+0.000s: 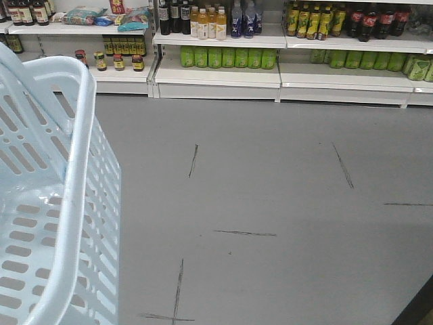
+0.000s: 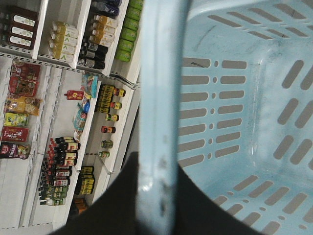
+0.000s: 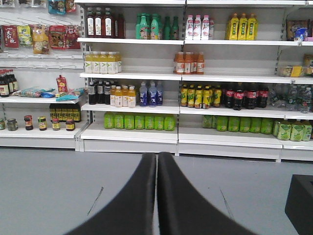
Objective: Pick three apples into basket with both arms
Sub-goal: 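Drive the base along the aisle carrying the basket in the left gripper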
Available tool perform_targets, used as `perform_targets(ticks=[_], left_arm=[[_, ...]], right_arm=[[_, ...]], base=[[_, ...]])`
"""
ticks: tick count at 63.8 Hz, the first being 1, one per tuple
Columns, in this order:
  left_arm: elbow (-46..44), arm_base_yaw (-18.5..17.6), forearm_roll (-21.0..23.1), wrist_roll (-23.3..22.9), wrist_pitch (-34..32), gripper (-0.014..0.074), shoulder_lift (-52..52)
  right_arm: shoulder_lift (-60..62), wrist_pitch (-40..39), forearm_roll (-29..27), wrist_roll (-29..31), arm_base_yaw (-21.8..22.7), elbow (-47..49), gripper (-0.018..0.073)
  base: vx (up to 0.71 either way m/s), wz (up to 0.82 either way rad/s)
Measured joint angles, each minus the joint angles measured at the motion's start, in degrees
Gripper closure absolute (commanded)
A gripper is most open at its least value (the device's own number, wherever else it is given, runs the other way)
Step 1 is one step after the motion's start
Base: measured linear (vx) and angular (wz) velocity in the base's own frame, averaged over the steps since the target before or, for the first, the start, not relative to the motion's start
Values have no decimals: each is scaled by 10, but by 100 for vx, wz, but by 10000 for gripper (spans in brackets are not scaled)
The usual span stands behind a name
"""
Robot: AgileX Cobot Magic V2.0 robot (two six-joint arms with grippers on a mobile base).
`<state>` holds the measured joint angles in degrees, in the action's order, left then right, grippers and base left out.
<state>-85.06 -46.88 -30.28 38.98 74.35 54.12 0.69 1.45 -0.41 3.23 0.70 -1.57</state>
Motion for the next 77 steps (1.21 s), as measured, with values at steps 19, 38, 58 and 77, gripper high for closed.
perform_targets(ticks=[19, 38, 58, 77], left_arm=[[0, 0, 0, 0, 0, 604, 0], [0, 0, 0, 0, 0, 604, 0], [0, 0, 0, 0, 0, 604, 0], [0, 0, 0, 0, 0, 604, 0]], right_arm=[[0, 0, 0, 0, 0, 0, 568], [0, 0, 0, 0, 0, 0, 568], [0, 0, 0, 0, 0, 0, 568], [0, 0, 0, 0, 0, 0, 568]], base=[[0, 0], [0, -2], [0, -1], [0, 0]])
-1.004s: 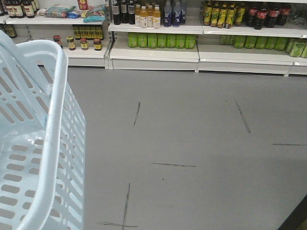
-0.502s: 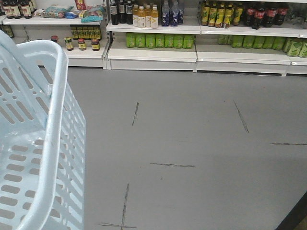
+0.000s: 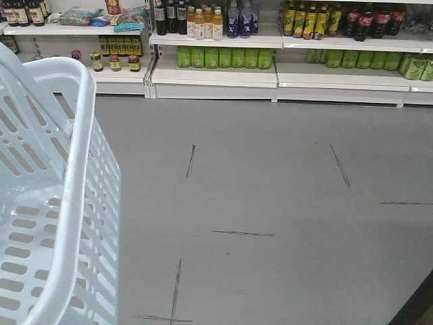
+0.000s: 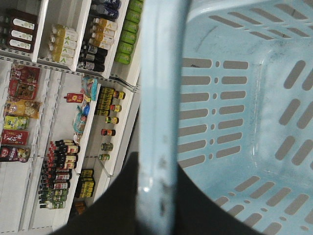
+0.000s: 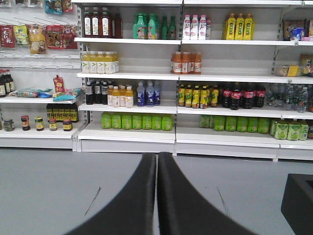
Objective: Pick three apples into basket with both arms
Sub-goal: 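Drive the base along the aisle carrying the basket in the left gripper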
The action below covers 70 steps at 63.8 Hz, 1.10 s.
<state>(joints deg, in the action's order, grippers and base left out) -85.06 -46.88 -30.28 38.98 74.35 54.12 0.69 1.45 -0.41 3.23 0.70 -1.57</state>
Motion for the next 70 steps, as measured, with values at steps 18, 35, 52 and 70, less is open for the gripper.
perform_targets(ticks=[18, 35, 52, 70], left_arm=[[0, 0, 0, 0, 0, 604, 0], [0, 0, 0, 0, 0, 604, 0], [0, 0, 0, 0, 0, 604, 0], [0, 0, 0, 0, 0, 604, 0]], right_arm=[[0, 0, 0, 0, 0, 0, 568], [0, 0, 0, 0, 0, 0, 568], [0, 0, 0, 0, 0, 0, 568], [0, 0, 0, 0, 0, 0, 568]], base=[[0, -2], [2, -8], [2, -10], [1, -6]])
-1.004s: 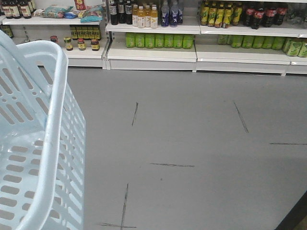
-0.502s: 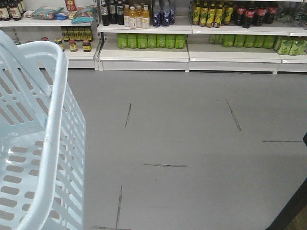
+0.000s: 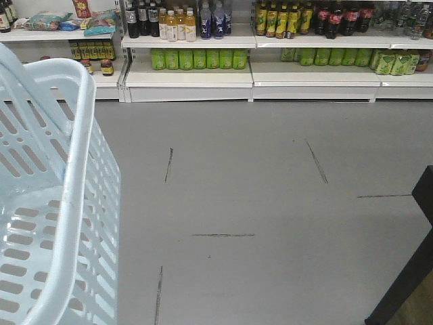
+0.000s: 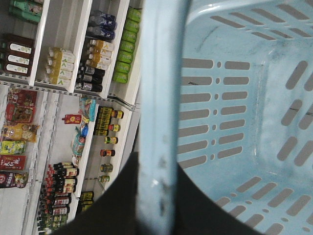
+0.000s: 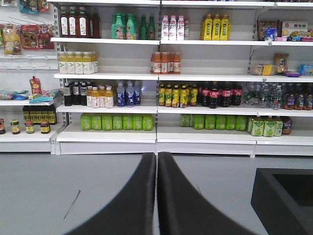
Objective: Pick three apples into basket with both arms
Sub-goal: 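Drive the base along the aisle carrying the basket in the left gripper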
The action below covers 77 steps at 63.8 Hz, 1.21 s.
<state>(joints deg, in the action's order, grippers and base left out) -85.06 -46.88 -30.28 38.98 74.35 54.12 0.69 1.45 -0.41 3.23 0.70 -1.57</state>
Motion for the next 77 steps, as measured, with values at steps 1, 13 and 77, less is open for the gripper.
perform_targets(ticks=[1, 13, 77], left_arm=[[0, 0, 0, 0, 0, 604, 0], [0, 0, 0, 0, 0, 604, 0], [0, 0, 0, 0, 0, 604, 0]], right_arm=[[0, 0, 0, 0, 0, 0, 568], [0, 0, 0, 0, 0, 0, 568], [0, 0, 0, 0, 0, 0, 568]], base=[[1, -5], [2, -7], [6, -24]])
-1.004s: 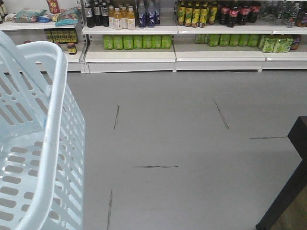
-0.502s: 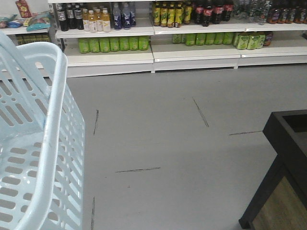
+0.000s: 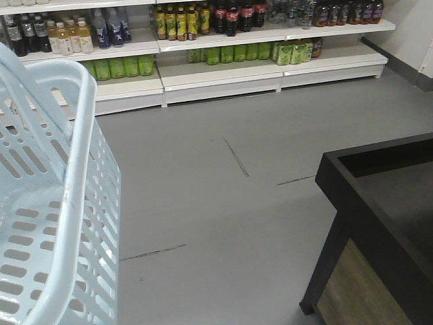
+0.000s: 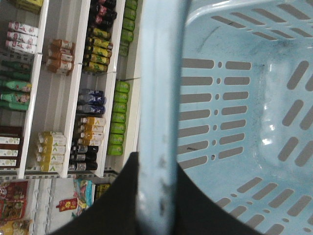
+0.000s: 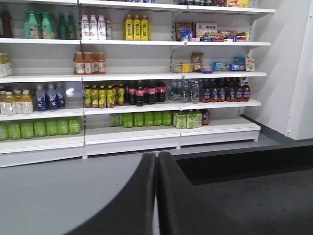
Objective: Pick three apples into basket with both arms
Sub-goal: 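Drive the base along the aisle carrying the basket in the left gripper, then turn the base to face the black fruit table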
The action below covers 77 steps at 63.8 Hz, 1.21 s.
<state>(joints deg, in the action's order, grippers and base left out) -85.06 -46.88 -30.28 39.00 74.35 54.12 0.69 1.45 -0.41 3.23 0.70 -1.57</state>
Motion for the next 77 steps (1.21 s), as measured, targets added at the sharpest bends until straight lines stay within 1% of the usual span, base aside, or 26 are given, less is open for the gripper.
perform_targets(ticks=[46, 77], left_arm=[[0, 0, 0, 0, 0, 604, 0], [0, 0, -1, 0, 0, 604, 3]], right_arm=[[0, 0, 0, 0, 0, 0, 568], [0, 2, 0, 0, 0, -1, 568]], base=[[5, -26], [5, -50]])
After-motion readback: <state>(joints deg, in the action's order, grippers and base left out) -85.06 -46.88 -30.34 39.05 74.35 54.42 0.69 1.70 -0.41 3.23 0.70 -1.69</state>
